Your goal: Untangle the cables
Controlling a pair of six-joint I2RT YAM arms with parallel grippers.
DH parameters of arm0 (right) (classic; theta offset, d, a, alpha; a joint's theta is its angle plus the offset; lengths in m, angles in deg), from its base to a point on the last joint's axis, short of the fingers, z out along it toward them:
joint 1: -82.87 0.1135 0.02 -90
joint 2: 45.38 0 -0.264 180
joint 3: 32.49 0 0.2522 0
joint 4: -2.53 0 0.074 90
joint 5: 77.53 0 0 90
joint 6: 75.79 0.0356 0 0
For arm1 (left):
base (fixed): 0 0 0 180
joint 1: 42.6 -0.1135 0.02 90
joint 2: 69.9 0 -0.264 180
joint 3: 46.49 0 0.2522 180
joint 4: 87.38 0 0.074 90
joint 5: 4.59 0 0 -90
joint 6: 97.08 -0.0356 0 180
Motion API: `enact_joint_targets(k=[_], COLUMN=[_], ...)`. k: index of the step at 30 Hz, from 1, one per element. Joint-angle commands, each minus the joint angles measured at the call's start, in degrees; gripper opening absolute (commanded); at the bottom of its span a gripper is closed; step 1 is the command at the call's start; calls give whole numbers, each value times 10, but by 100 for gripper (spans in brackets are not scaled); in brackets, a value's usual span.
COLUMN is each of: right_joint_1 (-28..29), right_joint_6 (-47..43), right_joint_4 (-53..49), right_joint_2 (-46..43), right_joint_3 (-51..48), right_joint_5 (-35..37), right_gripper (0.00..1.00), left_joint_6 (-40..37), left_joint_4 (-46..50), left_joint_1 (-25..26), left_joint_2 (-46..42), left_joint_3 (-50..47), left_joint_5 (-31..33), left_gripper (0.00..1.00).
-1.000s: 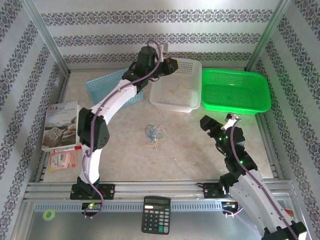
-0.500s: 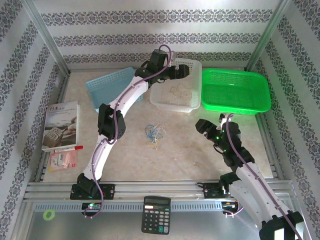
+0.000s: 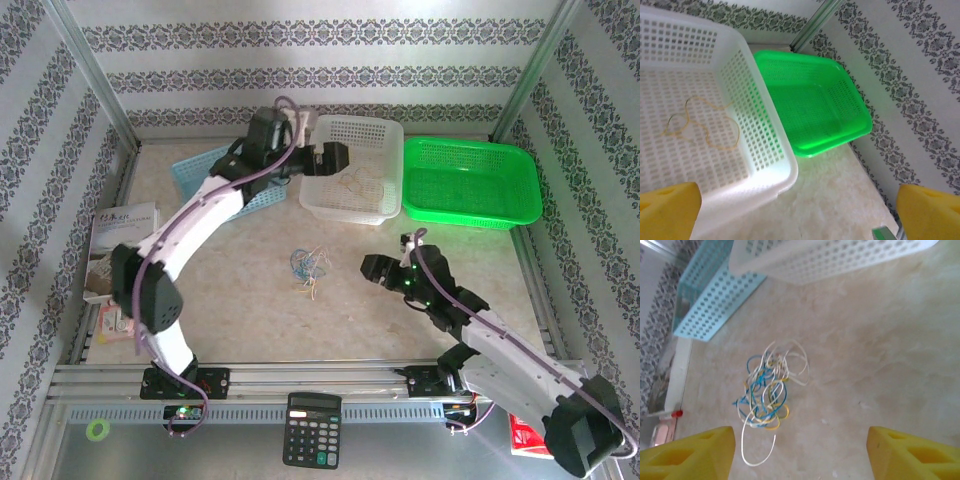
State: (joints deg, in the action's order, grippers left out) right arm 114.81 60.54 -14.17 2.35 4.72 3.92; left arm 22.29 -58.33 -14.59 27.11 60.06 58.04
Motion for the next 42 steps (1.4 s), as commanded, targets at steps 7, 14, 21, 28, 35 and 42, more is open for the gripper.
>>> enact_joint_targets(k=[7,14,21,28,35,42], right_joint_1=[93,112,111,109,110,116], right_joint_6=[-16,-12,-33,-48,-70,-86], right_joint_4=[56,107,111,114,111,94], right_joint_2=[96,216,311,404,460,433], right_joint_3=[38,82,148,211,272,290], right_joint_5=[33,28,27,20,-13,-27], right_gripper=[59,53,51,46,14,0], left_joint_6=[89,133,149,146,148,152], left_joint_4=[-82,-52,-27,-27,-32,-32], left_joint_1=[-5,-6,-15,-21,-22,-24], left_joint_2=[-242,-406,-465,-450,-434,-441], left_joint_3=[-355,-522,-571,-560,-553,-551], left_joint_5=[58,141,159,147,136,140], left_gripper=[100,100,100,100,100,100])
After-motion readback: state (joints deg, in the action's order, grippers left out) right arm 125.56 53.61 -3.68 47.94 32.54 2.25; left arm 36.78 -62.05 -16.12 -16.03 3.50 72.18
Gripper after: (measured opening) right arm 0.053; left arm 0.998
